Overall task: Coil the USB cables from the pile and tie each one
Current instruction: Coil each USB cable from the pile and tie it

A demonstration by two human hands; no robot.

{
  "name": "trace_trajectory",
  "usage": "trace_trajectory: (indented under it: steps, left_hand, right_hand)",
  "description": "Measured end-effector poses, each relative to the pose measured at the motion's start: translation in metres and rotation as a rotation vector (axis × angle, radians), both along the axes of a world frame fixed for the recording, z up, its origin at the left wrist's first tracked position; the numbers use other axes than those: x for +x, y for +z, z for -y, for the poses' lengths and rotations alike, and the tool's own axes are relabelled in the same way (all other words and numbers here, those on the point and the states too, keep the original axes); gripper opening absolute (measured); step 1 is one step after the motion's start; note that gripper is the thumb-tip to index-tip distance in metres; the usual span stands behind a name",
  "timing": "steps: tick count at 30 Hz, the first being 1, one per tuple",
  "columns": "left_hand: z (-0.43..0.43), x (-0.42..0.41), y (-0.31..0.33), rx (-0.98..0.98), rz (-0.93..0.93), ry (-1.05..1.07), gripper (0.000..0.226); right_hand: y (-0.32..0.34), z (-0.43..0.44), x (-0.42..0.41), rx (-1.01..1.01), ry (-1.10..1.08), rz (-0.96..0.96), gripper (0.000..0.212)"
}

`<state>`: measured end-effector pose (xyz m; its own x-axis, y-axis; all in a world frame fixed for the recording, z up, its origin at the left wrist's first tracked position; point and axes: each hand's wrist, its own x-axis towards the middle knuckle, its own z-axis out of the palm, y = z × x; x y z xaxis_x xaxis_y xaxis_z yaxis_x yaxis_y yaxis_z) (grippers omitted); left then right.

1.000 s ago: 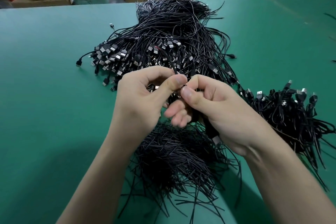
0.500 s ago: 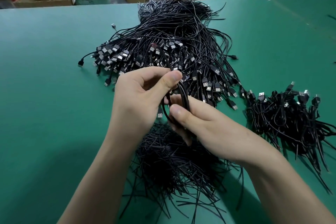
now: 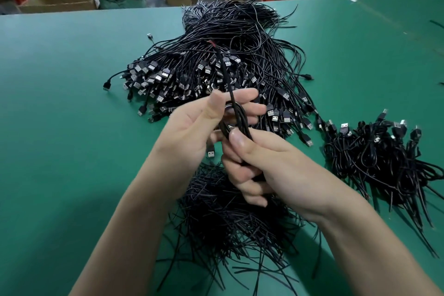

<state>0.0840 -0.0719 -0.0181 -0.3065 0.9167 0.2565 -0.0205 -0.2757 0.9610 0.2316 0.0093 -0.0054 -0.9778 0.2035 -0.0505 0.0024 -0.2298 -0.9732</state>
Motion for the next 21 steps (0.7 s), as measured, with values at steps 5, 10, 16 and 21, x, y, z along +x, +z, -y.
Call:
trace_trajectory:
  steps: [5,10,16,21]
  left_hand:
    - [0.002,-0.003,-0.003,0.034,-0.003,-0.194,0.041]
    - [0.000,0.001,0.000,0.088,-0.069,-0.022,0.022]
    - [-0.006,0.013,0.000,0.176,-0.121,0.169,0.021]
    - [-0.006,0.010,0.003,0.245,-0.178,0.372,0.023]
  right_hand:
    - [0.005,-0.007,0.005,-0.278,0.170,-0.078,0.030]
    - [0.001,-0.009,0.003,-0.226,0.132,-0.058,0.034]
    - [-0.005,-0.013,-0.001,-0.154,-0.047,-0.048,0.036]
    - [-0.011,-0.016,-0.002,0.269,-0.237,0.128,0.064]
